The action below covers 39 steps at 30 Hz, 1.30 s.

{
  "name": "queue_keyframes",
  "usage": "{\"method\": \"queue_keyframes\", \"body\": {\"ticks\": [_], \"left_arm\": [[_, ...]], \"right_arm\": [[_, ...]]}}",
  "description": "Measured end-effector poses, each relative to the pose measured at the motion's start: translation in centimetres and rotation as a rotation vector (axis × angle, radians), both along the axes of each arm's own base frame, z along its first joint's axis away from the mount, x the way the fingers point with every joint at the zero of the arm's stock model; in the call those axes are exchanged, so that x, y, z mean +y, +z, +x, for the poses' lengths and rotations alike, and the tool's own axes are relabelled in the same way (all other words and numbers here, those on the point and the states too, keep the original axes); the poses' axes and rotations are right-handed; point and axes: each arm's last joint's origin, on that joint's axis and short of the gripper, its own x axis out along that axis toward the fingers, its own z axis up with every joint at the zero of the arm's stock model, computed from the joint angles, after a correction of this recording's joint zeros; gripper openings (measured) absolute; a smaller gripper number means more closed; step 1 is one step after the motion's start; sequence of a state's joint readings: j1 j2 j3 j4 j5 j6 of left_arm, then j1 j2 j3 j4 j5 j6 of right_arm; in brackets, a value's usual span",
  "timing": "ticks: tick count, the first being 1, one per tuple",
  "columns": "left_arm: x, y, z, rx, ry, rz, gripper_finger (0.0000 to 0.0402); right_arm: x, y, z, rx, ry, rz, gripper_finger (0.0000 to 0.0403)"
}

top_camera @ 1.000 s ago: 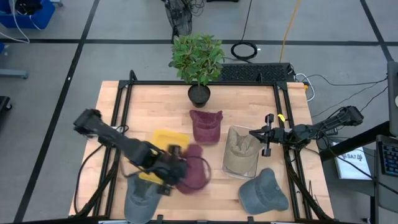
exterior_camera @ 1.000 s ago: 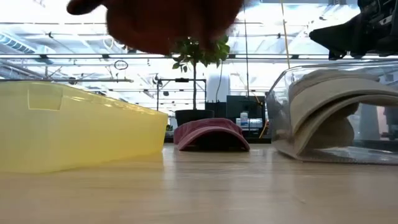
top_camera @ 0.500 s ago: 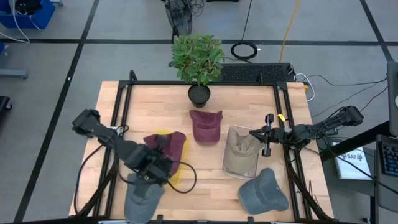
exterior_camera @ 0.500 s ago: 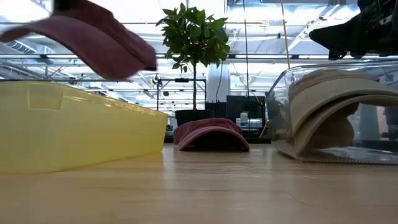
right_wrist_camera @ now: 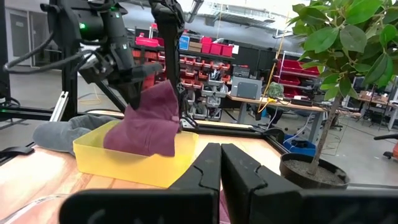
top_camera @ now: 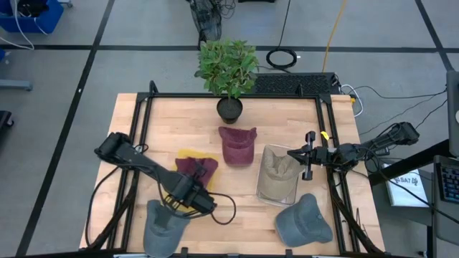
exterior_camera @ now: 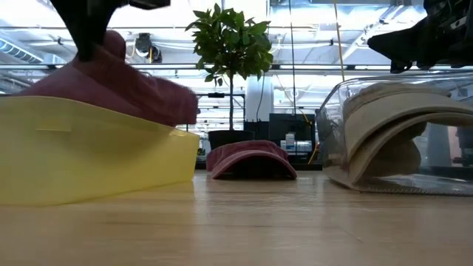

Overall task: Pick & Place hat
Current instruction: Put the bottom red cap into the yellow bin

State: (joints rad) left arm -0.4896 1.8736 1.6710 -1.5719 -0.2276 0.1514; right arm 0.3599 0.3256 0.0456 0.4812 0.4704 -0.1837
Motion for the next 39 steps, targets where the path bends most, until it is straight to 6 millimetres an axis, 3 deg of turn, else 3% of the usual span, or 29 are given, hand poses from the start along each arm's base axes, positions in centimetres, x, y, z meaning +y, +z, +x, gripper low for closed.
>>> {"method": "queue_keyframes", "body": {"ticks": [13, 23, 28, 39], "left_arm": [[-0.8, -0.3, -0.3, 0.051, -0.012, -0.076, 0.0003], [-0.4, -3.5, -1.8, 0.199, 0.016, -0.054, 0.0008], [-0.2, -4.0, -1.9, 0.200, 0.014, -0.027, 0.0004], [0.1, -4.1, -1.2, 0.106, 0.118, -0.006, 0.0071]], "right_arm": [[0.0, 0.0, 0.0, 0.003, 0.000, -0.002, 0.0000], [0.0, -0.1, 0.0, 0.006, 0.002, 0.012, 0.0000], [0.0, -0.1, 0.0, 0.006, 0.002, 0.011, 0.0000], [0.0, -0.1, 0.0, 0.006, 0.002, 0.011, 0.0000]]}}
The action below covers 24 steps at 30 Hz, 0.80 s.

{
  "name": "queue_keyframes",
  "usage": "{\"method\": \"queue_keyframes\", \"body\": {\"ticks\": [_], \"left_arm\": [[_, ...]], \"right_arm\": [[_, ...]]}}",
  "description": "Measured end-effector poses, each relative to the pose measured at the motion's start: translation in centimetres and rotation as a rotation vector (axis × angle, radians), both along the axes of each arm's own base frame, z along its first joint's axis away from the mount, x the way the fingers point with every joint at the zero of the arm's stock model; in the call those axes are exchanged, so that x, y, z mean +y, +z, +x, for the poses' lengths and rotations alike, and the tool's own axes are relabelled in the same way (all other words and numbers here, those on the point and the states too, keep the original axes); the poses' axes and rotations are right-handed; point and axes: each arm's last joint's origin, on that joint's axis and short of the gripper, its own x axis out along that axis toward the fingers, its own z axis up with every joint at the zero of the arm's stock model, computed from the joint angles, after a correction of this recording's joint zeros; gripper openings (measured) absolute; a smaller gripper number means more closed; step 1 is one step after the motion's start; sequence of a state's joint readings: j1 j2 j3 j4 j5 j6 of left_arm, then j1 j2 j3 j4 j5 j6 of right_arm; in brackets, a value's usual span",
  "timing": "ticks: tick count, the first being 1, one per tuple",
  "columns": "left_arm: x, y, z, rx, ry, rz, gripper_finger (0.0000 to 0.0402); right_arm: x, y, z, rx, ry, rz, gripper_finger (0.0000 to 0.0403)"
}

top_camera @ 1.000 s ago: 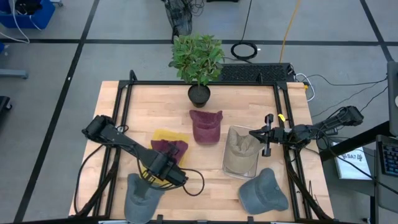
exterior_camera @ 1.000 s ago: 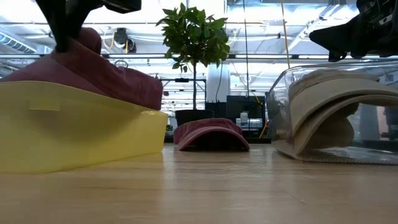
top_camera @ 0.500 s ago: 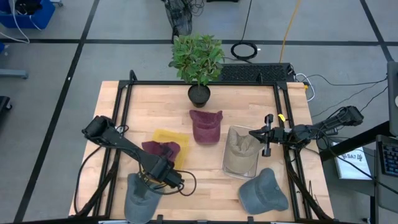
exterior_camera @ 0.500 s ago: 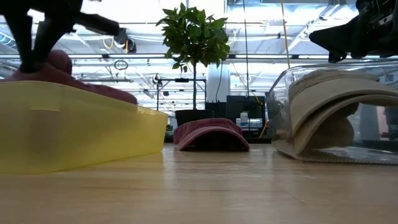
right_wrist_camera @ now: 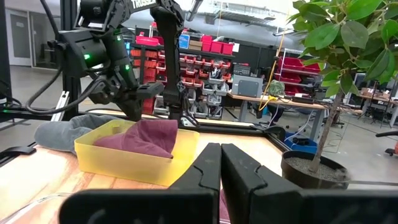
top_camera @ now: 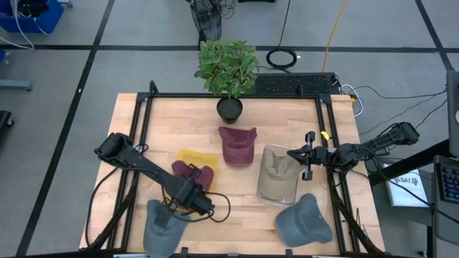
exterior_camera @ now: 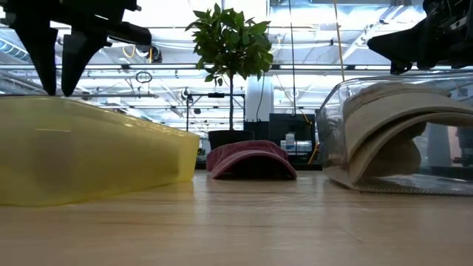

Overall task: Pick & Place hat
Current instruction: Put the bottom red cap into the yellow bin, then put the red cap into the yellow bin

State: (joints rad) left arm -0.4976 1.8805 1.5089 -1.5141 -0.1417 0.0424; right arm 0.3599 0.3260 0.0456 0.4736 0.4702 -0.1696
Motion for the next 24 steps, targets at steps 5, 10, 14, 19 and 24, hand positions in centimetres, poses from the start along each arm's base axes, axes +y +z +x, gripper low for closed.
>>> {"method": "queue_keyframes", "body": {"ticks": [5, 10, 14, 19, 24], "left_arm": [[0.1, 0.2, -0.3, 0.021, 0.018, 0.019, 0.0092], [0.2, 1.7, -0.3, -0.031, 0.028, 0.020, 0.0098], [0.5, 5.4, -0.6, -0.169, 0.026, -0.005, 0.0091], [1.8, 12.1, -1.7, -0.605, 0.062, -0.103, 0.0072], [4.2, 17.4, -3.1, -1.051, -0.021, -0.280, 0.0049]], "right_arm": [[0.0, 0.0, 0.0, 0.000, 0.000, -0.001, 0.0000], [0.0, 0.0, 0.0, 0.001, 0.000, -0.002, 0.0000], [0.0, -0.1, 0.0, 0.006, 0.000, -0.005, 0.0000], [0.0, -0.1, 0.0, 0.009, 0.000, -0.005, 0.0000], [0.0, -0.1, 0.0, 0.010, 0.000, -0.004, 0.0000]]}}
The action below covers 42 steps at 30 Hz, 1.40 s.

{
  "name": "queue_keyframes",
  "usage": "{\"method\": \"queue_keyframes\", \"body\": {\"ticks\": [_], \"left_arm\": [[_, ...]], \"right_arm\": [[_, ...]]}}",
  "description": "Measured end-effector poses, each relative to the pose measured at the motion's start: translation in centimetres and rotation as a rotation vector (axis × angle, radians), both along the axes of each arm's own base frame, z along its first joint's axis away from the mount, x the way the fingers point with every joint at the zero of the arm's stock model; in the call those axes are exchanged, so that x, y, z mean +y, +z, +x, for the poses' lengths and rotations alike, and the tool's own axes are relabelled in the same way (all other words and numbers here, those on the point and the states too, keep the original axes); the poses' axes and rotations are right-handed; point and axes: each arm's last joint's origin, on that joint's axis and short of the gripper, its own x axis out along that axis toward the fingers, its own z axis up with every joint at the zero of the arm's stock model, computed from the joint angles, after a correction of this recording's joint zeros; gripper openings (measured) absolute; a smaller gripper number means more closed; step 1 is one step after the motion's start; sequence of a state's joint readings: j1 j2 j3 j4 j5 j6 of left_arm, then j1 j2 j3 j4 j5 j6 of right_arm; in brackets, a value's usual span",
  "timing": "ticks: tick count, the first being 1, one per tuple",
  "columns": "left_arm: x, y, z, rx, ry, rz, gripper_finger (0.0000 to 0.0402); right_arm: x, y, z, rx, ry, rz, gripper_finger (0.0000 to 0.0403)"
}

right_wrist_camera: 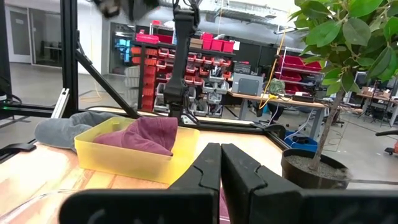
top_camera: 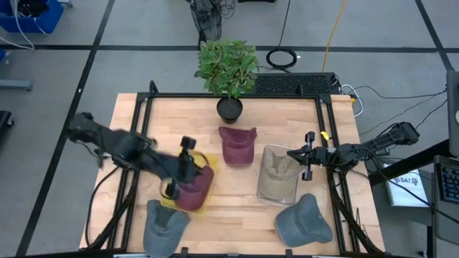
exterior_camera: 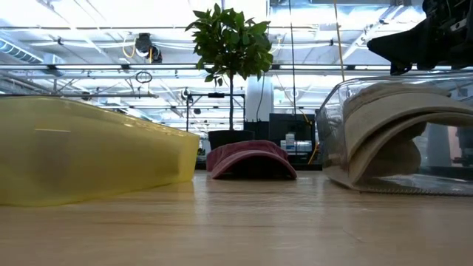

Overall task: Pick & Place hat
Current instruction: Put the red cap into the yellow bin

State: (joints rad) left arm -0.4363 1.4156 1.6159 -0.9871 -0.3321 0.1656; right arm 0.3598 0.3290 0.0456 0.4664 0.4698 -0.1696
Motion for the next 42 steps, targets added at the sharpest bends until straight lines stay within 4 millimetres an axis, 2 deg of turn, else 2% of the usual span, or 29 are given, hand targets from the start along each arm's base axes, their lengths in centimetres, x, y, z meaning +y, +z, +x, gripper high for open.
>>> {"method": "queue_keyframes", "body": {"ticks": [3, 6, 9, 12, 15, 19, 26, 30, 37, 42], "left_arm": [[1.7, 1.0, -0.7, -0.206, -0.111, -0.031, 0.0030], [3.9, -0.1, -0.4, -0.390, -0.127, -0.057, 0.0007], [7.3, -3.3, 1.0, -0.495, 0.087, -0.137, 0.0008], [10.9, -7.5, 2.3, -0.486, 0.315, -0.270, 0.0009], [12.7, -11.4, 3.5, -0.410, 0.359, -0.340, 0.0004], [13.0, -14.1, 5.3, -0.385, 0.338, -0.342, 0.0015], [13.1, -16.2, 8.5, -0.334, 0.341, -0.331, 0.0045], [13.2, -17.1, 10.5, -0.275, 0.354, -0.330, 0.0096], [14.2, -18.0, 14.2, -0.037, 0.407, -0.306, 0.0217], [14.9, -19.0, 16.0, 0.084, 0.401, -0.264, 0.0267]], "right_arm": [[0.0, 0.0, 0.0, 0.000, 0.000, 0.000, 0.0000], [0.0, 0.0, 0.0, 0.001, -0.001, -0.008, 0.0000], [0.0, 0.0, 0.0, 0.003, -0.003, -0.027, 0.0000], [0.0, 0.0, 0.0, 0.004, -0.005, -0.038, 0.0000], [0.0, 0.0, 0.0, 0.005, -0.007, -0.053, 0.0000], [0.0, 0.1, 0.0, -0.002, -0.009, -0.064, 0.0000], [0.0, 0.1, 0.0, -0.005, -0.011, -0.074, 0.0000], [0.0, 0.1, 0.0, -0.006, -0.011, -0.073, 0.0000], [0.0, 0.1, 0.0, -0.005, -0.009, -0.071, 0.0000], [0.0, 0.1, 0.0, -0.001, -0.009, -0.073, 0.0000]]}}
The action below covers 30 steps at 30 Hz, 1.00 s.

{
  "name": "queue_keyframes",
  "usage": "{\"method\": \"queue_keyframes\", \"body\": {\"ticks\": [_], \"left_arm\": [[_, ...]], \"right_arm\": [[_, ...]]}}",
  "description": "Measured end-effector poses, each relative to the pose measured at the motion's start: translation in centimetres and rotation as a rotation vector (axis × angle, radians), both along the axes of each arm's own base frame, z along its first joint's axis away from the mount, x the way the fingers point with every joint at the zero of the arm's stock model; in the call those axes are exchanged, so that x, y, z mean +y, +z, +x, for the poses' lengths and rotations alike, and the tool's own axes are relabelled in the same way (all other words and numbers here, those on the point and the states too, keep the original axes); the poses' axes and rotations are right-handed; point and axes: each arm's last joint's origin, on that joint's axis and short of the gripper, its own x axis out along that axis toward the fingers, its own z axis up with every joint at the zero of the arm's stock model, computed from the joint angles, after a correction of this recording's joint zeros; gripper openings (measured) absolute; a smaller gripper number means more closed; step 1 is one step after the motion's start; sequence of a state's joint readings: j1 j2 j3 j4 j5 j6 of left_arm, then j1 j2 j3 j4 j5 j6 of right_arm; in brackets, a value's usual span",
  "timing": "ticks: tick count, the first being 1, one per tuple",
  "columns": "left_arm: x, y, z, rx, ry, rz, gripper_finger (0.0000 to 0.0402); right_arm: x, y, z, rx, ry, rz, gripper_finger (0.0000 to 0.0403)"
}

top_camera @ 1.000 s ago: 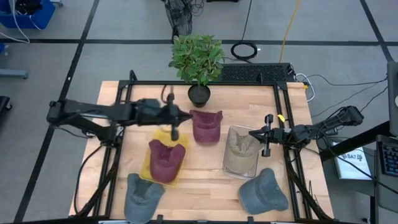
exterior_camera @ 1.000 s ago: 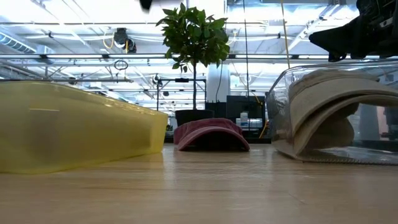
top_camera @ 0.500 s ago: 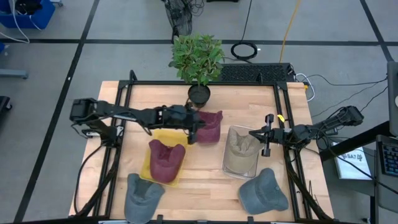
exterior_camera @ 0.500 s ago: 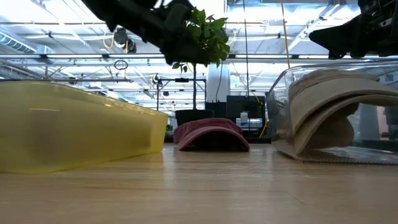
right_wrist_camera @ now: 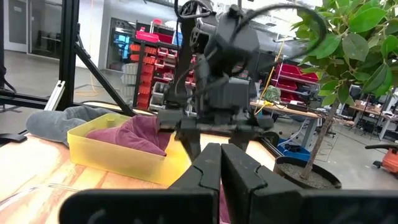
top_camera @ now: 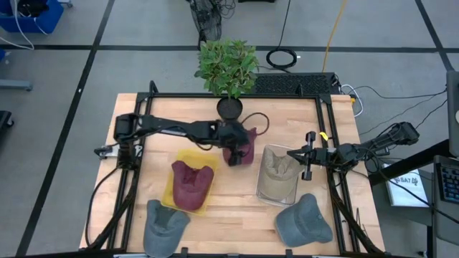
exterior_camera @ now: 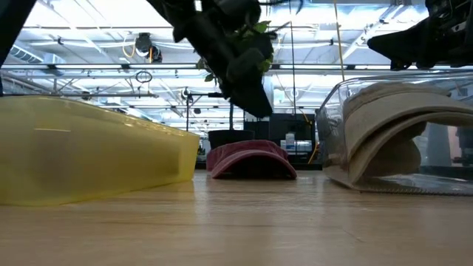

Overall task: Pick & Place hat
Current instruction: Put the red cap into the yellow bin

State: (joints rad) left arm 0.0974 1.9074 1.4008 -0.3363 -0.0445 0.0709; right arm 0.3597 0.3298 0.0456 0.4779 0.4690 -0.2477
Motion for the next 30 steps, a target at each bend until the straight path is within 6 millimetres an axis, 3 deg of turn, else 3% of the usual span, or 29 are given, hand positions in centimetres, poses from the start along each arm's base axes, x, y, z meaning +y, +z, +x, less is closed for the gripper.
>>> {"method": "queue_keyframes", "body": {"ticks": [10, 22, 30], "left_arm": [[2.1, -2.6, 0.5, 0.143, 0.049, -0.019, 0.0275], [2.9, -2.8, 0.1, 0.165, 0.081, -0.034, 0.0241], [2.8, -3.1, 0.1, 0.177, 0.077, -0.033, 0.0241]], "right_arm": [[0.0, 0.0, 0.0, -0.002, -0.001, -0.003, 0.0000], [0.0, 0.0, 0.0, -0.003, -0.001, -0.003, 0.0000], [0.0, 0.0, 0.0, -0.003, -0.001, -0.002, 0.0000]]}}
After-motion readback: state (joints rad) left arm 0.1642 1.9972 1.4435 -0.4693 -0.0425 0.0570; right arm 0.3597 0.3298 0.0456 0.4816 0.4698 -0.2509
